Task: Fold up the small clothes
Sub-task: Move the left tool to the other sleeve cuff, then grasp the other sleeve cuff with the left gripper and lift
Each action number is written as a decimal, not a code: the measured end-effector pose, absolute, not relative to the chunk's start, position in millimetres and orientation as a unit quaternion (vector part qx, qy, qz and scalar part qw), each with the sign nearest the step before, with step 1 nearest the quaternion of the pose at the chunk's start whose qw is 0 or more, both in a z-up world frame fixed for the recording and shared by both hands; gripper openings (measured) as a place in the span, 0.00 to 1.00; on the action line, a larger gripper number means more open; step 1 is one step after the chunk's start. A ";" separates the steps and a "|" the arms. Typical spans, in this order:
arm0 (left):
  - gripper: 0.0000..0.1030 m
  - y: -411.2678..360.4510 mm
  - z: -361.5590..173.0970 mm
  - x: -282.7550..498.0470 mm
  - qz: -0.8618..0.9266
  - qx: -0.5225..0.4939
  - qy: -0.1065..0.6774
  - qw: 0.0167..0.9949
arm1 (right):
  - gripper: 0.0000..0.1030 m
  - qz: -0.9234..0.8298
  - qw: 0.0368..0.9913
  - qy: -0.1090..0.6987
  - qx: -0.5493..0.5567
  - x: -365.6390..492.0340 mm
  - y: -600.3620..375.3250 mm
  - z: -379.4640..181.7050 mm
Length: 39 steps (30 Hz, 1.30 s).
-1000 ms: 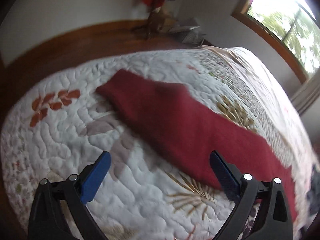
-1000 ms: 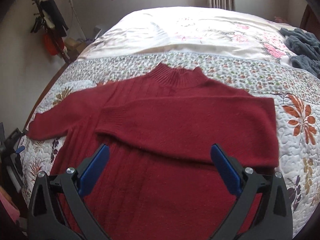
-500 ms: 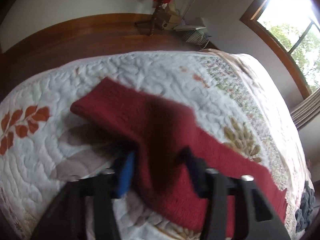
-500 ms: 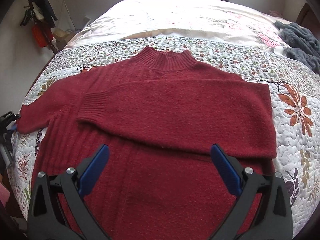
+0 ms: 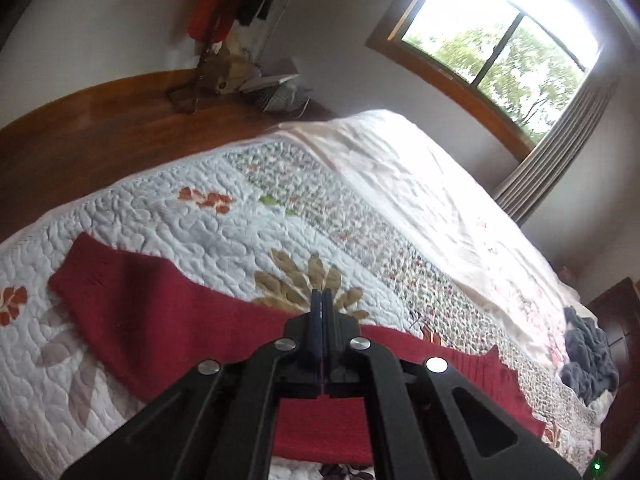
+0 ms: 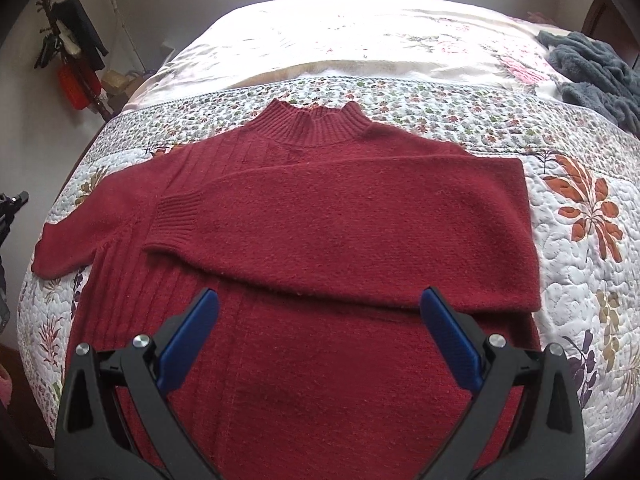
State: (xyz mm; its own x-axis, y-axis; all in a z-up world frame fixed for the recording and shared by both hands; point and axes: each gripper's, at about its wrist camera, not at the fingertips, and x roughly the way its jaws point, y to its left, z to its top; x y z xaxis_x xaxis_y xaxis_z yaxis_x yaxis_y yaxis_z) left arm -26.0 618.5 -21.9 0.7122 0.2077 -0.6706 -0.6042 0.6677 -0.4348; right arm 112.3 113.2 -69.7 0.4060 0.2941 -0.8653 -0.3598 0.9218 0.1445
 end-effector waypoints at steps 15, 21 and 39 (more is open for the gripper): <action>0.37 721.4 -138.3 -168.9 0.302 -0.582 0.245 0.714 | 0.96 0.197 0.834 0.514 -0.050 109.8 124.0 -79.0; 0.17 752.1 -163.7 -150.0 0.279 -0.608 0.205 0.715 | 0.96 0.201 0.833 0.511 -0.072 106.3 136.9 -77.4; 0.06 640.9 -38.4 -50.3 0.146 -0.503 0.186 0.832 | 0.96 0.189 0.838 0.508 -0.062 104.7 113.8 -69.5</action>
